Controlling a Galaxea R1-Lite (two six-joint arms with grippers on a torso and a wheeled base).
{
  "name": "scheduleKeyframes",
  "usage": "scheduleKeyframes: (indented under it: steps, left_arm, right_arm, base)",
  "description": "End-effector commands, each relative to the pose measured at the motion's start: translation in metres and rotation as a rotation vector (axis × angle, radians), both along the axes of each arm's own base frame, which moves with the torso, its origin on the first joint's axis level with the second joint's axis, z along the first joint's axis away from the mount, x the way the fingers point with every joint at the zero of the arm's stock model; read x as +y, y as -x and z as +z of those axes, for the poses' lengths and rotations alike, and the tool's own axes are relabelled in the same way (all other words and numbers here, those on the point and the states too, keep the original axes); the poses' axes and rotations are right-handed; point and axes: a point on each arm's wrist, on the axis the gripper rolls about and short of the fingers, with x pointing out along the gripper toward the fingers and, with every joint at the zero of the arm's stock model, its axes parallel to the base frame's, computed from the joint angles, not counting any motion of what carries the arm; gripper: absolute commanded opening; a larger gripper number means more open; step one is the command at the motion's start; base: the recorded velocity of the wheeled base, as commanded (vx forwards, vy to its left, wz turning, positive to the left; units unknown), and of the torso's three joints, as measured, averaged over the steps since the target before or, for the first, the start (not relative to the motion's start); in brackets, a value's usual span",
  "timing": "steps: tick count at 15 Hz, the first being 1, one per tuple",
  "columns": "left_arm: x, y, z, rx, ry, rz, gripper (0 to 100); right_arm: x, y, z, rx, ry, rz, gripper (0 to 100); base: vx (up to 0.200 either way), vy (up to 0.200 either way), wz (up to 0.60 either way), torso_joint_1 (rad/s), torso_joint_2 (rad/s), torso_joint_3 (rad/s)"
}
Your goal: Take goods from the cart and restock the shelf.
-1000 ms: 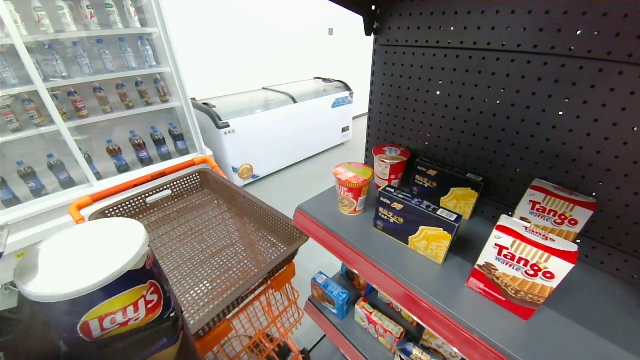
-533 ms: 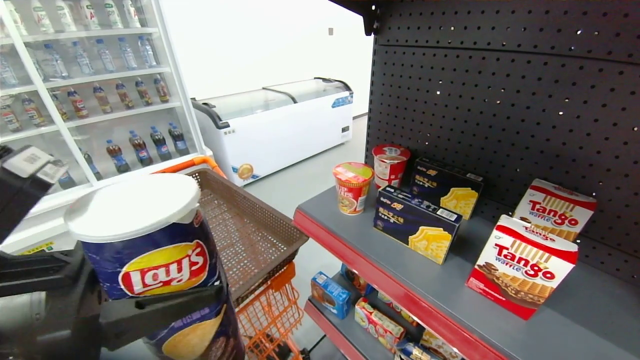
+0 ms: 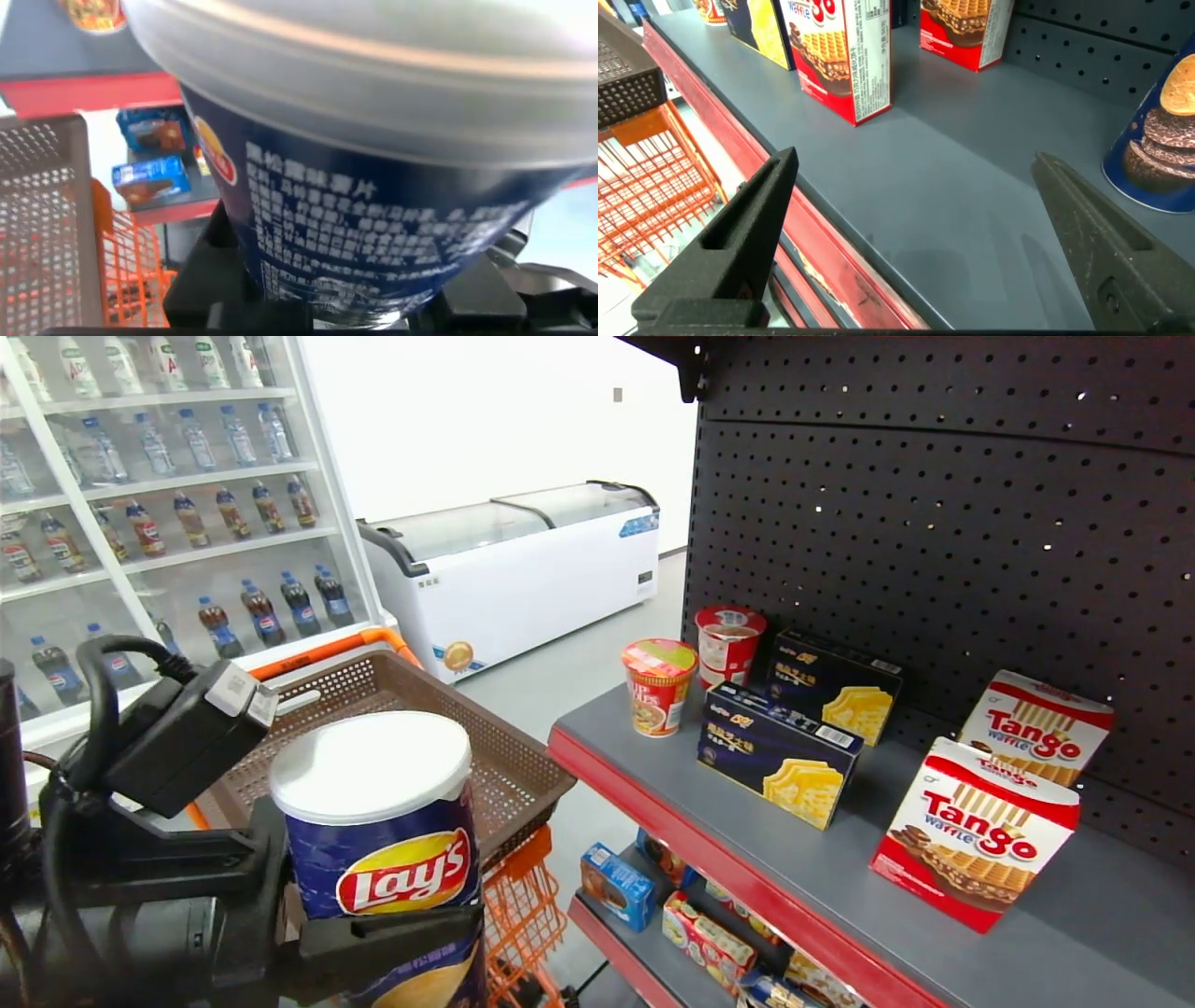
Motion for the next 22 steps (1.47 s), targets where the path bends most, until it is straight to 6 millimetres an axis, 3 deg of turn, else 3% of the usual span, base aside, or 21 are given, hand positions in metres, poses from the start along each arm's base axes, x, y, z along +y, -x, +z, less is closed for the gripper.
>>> scheduleKeyframes:
  steps: [1,4,8,22]
  left_arm:
    - [-0.0024,-0.0022,-0.0034,0.01,-0.002,-0.013,0]
    - [-0.0036,-0.0017,-0.0002,-0.012,0.072,-0.141,0]
    - [-0.0041,0.0002,-0.001,-0.01,0.08,-0.174,0]
    - [-0.0079,0.0006,0.0016,-0.027,0.125,-0.288,0]
  right_arm:
    - [0.0,-0.0001,-0.0002,0.001,0.0,0.002,100]
    - [0.0,-0.0001,-0.0002,0.001,0.0,0.001,100]
    - [0.0,-0.0001,-0.0002,0.001,0.0,0.001,100]
    - [0.0,-0.0001,-0.0002,0.001,0.0,0.001,100]
  base:
    - [0.0,0.0,0.0,0.0,0.0,0.0]
    - [0.0,0.0,0.0,0.0,0.0,0.0]
    - [0.0,0.0,0.0,0.0,0.0,0.0]
    - [0.0,0.0,-0.6,0.001,0.0,0.002]
